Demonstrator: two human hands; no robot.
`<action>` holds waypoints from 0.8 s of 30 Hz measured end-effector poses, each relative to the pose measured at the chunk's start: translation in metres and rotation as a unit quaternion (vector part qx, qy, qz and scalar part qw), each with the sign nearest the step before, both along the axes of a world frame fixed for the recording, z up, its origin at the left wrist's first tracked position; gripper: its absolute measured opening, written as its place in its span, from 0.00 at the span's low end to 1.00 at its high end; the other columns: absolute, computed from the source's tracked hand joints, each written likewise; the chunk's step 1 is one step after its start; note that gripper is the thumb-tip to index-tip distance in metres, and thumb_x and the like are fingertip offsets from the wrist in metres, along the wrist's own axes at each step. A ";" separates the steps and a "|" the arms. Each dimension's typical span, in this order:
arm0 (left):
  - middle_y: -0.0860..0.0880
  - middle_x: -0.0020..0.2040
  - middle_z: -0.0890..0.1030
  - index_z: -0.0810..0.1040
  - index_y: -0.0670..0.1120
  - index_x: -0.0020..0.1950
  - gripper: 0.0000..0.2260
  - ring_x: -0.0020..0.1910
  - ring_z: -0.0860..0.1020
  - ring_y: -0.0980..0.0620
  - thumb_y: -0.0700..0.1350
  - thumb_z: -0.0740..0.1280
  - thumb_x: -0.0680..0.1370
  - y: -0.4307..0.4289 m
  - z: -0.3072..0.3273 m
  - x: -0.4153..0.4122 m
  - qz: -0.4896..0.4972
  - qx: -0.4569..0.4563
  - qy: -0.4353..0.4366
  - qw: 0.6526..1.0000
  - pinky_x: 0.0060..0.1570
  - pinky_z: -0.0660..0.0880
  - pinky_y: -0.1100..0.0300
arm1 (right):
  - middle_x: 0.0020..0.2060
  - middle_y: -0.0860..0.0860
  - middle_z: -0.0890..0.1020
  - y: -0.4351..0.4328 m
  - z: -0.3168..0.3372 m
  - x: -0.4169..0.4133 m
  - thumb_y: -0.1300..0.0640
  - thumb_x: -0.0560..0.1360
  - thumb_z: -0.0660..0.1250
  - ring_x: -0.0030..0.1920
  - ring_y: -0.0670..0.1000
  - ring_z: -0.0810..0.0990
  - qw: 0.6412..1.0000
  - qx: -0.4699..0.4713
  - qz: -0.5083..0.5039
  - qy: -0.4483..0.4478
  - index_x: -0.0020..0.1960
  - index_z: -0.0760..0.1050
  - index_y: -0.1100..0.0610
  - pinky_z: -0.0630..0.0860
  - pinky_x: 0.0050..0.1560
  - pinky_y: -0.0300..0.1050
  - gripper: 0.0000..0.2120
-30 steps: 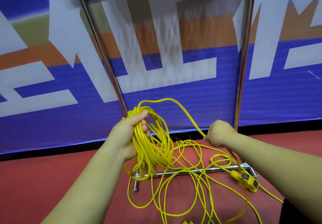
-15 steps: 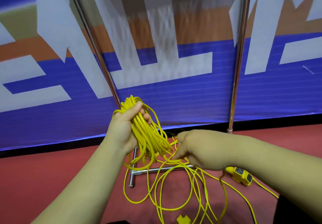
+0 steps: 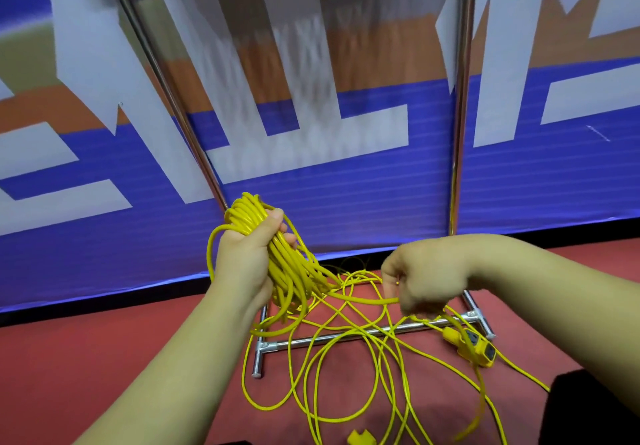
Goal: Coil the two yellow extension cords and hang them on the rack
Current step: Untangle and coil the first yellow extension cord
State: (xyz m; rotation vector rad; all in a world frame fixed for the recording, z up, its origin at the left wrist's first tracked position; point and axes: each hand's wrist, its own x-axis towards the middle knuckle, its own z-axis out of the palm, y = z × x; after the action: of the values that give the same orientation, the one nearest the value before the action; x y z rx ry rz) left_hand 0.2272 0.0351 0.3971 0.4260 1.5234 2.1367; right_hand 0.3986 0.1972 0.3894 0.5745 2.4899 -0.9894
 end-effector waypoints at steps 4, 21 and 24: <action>0.47 0.31 0.78 0.77 0.42 0.40 0.08 0.28 0.77 0.52 0.40 0.68 0.80 0.001 0.000 -0.007 0.016 0.011 -0.035 0.999 0.31 0.78 0.58 | 0.32 0.49 0.81 0.009 -0.005 0.004 0.63 0.75 0.66 0.30 0.46 0.79 0.995 -0.002 0.051 -0.085 0.47 0.73 0.53 0.76 0.36 0.43 0.06; 0.37 0.37 0.81 0.82 0.38 0.49 0.08 0.29 0.79 0.46 0.42 0.70 0.77 0.003 -0.024 0.008 -0.178 -0.148 0.087 0.969 0.33 0.80 0.52 | 0.43 0.40 0.85 0.003 0.016 -0.005 0.58 0.74 0.74 0.44 0.38 0.81 0.906 0.090 0.067 0.408 0.52 0.81 0.48 0.76 0.47 0.34 0.08; 0.36 0.37 0.81 0.78 0.38 0.53 0.13 0.30 0.79 0.45 0.44 0.74 0.74 0.002 -0.024 0.012 -0.245 -0.156 0.102 0.952 0.35 0.80 0.51 | 0.41 0.41 0.85 0.004 0.015 -0.005 0.60 0.73 0.75 0.43 0.40 0.83 0.896 0.056 0.035 0.438 0.49 0.81 0.51 0.78 0.47 0.37 0.07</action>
State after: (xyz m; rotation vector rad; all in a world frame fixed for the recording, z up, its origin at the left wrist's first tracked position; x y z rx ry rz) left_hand 0.2387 0.0375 0.3731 0.8321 1.6232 1.4806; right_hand 0.3935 0.2014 0.4046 0.0328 3.3298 -1.2768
